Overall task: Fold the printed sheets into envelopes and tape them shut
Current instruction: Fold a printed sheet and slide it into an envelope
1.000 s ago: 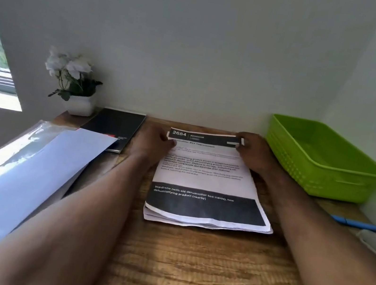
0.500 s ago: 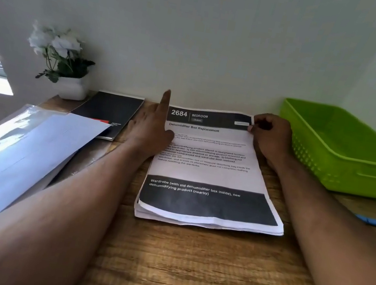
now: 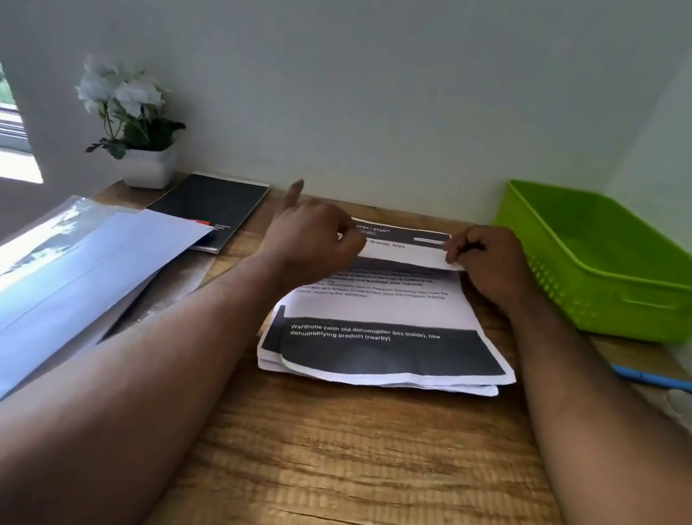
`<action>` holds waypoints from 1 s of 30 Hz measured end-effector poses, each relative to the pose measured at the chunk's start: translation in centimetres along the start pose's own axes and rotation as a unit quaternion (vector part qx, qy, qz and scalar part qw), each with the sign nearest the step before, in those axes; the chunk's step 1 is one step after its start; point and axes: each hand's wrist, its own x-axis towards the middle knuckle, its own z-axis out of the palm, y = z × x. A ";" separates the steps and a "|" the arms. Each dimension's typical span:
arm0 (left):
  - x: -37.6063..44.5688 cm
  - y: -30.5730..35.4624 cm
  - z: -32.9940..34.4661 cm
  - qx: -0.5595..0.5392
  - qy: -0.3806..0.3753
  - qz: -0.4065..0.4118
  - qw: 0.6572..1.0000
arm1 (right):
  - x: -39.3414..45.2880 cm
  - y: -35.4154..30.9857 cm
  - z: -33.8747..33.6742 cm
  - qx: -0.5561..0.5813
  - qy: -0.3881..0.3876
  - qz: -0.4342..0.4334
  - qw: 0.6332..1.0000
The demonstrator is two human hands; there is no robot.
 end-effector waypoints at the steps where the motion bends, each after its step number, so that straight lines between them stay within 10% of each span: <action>1: 0.0 0.2 0.3 -0.023 -0.018 -0.019 0.999 | 0.0 0.0 0.0 -0.003 -0.002 0.014 1.000; 6: -0.3 1.0 2.5 -0.072 -0.133 -0.055 0.987 | 0.1 -3.6 0.5 -0.014 0.068 -0.020 0.997; 11: -0.3 1.4 2.4 -0.027 -0.214 -0.055 0.975 | -0.8 -6.2 5.7 -0.128 -0.107 -0.035 0.985; 30: -2.8 -3.2 -0.2 0.129 -0.271 -0.138 0.944 | -1.8 -3.0 3.9 -0.320 -0.186 0.039 0.928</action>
